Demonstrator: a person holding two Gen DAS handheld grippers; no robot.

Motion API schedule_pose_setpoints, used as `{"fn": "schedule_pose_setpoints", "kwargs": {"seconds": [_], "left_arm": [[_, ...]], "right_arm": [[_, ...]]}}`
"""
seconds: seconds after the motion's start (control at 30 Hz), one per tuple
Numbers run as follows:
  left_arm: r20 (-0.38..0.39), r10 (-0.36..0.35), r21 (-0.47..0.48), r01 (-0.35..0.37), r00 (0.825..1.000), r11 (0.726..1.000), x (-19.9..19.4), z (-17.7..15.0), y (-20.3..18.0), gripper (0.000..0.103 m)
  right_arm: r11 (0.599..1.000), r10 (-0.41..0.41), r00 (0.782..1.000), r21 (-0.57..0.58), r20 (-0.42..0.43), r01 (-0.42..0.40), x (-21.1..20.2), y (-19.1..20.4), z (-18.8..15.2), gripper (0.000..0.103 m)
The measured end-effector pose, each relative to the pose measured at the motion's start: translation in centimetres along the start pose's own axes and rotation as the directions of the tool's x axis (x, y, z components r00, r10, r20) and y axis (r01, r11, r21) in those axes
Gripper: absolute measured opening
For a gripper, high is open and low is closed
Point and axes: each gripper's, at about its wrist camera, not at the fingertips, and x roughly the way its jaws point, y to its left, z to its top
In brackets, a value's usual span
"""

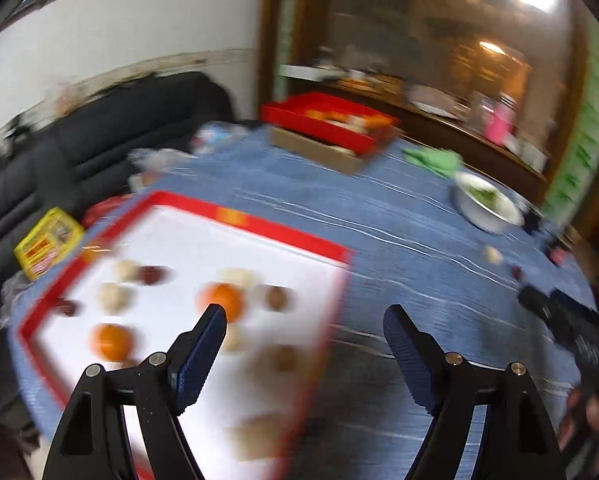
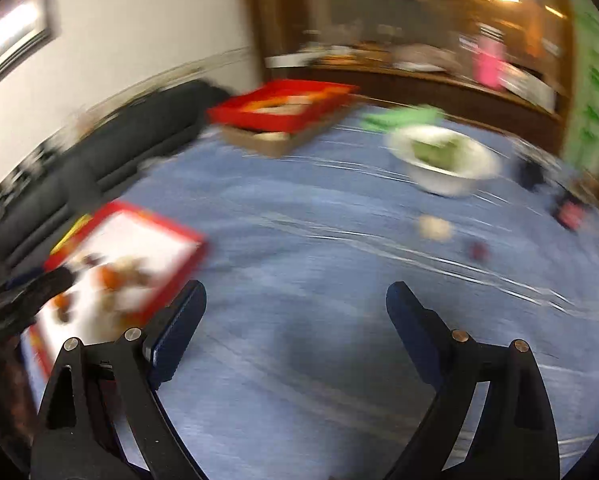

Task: Organize fruits
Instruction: 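Grasp a red date with the right tool while the left tool grasps a beige chunk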

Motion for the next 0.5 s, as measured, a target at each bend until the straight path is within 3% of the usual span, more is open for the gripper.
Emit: {"fn": "schedule_pose_setpoints", "kwargs": {"seconds": [0.07,0.17,0.23,0.33,0.5], "left_arm": [[-0.027,-0.038,0.046,0.039,0.999,0.998,1.3,-0.2,-3.4,0.079],[-0.051,-0.075,0.113,0.08,0.996,0.99,2.9,-0.1,-7.4,0.078],[-0.055,-0.091,0.137,0.097,0.994,0.986,3.8,0.2,-9.2,0.078],[-0.073,-0.103,0.148,0.113,0.992,0.983,5.5,1.0,-11.4,0.078],[-0.084,-0.115,0.154,0.127,0.99,0.98,8.7,3.1,-14.6,0.078]], "right_arm": [[0.995,-0.067,0.997,0.072,-0.025,0.069,0.5,-4.5,0.0,0.091],[0.977,-0.139,0.987,0.151,-0.076,0.149,1.9,-9.8,0.0,0.07],[0.968,-0.161,0.981,0.179,-0.107,0.178,3.2,-12.4,0.3,0.069],[0.964,-0.167,0.976,0.182,-0.138,0.191,4.8,-14.3,1.0,0.069],[0.969,-0.196,0.968,0.123,-0.155,0.216,8.0,-14.2,2.8,0.069]]}}
